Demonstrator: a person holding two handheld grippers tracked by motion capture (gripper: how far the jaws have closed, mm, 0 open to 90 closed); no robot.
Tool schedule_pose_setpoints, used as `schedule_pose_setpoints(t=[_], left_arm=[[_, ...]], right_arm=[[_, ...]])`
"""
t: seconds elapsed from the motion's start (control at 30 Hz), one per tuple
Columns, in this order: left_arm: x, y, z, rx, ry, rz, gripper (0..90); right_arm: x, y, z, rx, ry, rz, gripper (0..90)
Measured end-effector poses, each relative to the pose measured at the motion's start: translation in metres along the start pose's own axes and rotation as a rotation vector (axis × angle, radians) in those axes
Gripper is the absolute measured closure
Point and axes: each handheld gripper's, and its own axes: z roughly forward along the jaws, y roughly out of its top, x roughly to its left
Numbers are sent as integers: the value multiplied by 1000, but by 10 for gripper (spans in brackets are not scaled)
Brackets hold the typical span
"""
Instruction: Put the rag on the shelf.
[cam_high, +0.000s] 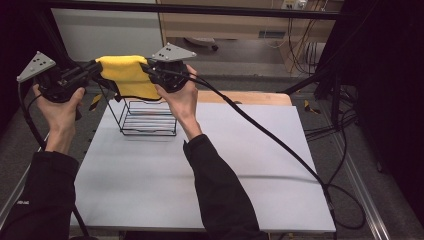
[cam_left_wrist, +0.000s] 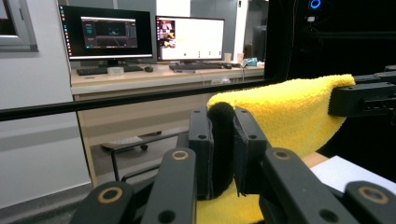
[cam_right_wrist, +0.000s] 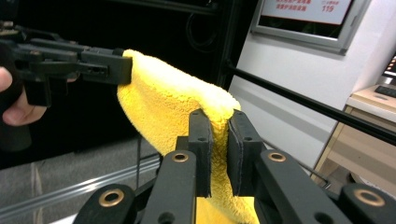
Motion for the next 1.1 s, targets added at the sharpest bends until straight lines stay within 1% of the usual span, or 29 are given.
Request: schedule_pose_setpoints(t=[0.07,0.13,0.23,0.37,0.43,0.5,0.57,0.63,0.7,0.77,0.83,0.87,0.97,1.03,1.1], left_arm=[[-2,-2,-2,11,-1,12,793],[-3,-5,-5,16,-5,13,793],[-4,-12,-8,22,-11,1,791],[-6,-21,-13,57,-23,-13,782],[-7,-23,-14,82,-23,-7,777],[-9,-24,-14,108,-17,9,772],[-11,-24,-15,143,-13,18,766],[-11,-24,-16,180,-21,19,755],[-11,-21,-19,212,-27,27,736],[-10,-15,-23,230,-19,32,697],[-8,-6,-27,236,-11,5,625],[-8,-1,-29,233,1,-9,600],[-7,13,-30,221,15,-30,581],[-7,17,-24,239,26,-40,596],[-9,17,-15,270,12,-43,654]], right_arm=[[2,-1,-1,9,11,-15,819],[4,-2,-2,24,21,-20,819],[7,-3,-4,45,36,-34,818],[11,-9,-6,78,67,-31,817],[11,-13,-6,94,82,-15,816],[11,-17,-7,111,94,-7,815],[13,-20,-6,125,103,-10,814],[14,-22,-6,139,107,-20,813],[14,-24,-6,148,114,-21,813],[15,-26,-6,150,116,-21,813],[15,-27,-6,151,122,-28,812],[16,-28,-5,155,122,-33,812],[17,-30,-3,162,124,-43,808],[17,-31,-3,161,125,-46,806],[18,-32,-3,166,130,-51,801]])
